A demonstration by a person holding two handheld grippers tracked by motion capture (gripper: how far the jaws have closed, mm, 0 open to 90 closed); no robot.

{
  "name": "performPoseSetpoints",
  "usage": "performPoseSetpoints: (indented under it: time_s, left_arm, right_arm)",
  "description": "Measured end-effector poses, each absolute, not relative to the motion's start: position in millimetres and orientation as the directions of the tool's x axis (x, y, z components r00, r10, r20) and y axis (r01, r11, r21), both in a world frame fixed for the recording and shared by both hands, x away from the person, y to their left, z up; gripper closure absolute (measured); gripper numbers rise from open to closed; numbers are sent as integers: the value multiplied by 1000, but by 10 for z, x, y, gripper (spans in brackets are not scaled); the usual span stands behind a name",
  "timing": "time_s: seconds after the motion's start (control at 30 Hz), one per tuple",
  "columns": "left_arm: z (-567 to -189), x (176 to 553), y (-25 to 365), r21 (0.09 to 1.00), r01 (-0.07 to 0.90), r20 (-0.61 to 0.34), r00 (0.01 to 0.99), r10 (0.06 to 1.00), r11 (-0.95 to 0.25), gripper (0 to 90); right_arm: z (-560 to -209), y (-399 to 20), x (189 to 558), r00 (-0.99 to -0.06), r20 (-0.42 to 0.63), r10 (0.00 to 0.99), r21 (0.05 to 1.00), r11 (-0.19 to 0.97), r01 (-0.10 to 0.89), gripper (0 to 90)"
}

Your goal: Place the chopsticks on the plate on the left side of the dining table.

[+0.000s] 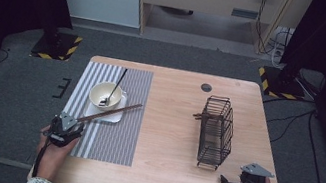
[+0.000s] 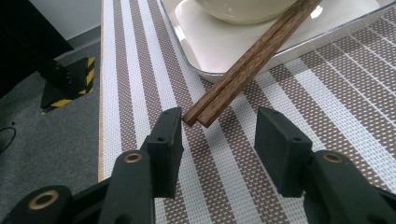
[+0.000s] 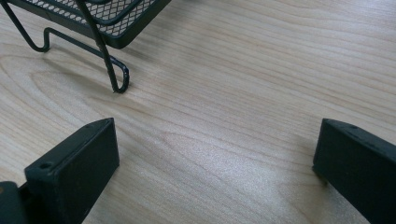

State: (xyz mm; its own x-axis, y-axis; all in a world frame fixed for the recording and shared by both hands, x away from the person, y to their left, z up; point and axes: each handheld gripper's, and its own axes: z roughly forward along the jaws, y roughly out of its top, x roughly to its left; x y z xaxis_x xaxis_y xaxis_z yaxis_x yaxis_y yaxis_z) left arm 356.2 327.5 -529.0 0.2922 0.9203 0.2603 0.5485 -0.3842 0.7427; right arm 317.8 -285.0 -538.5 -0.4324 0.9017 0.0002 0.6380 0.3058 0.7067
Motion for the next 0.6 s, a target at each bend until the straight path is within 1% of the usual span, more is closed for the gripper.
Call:
performPoseSetpoints:
  time_s: [0.6]
  left_arm:
    - [-5282, 3579, 3255, 749, 526, 273, 308, 911, -403, 491]
  right_arm:
    - [-5385, -2849, 3178, -432, 1, 902, 706, 305, 639, 2]
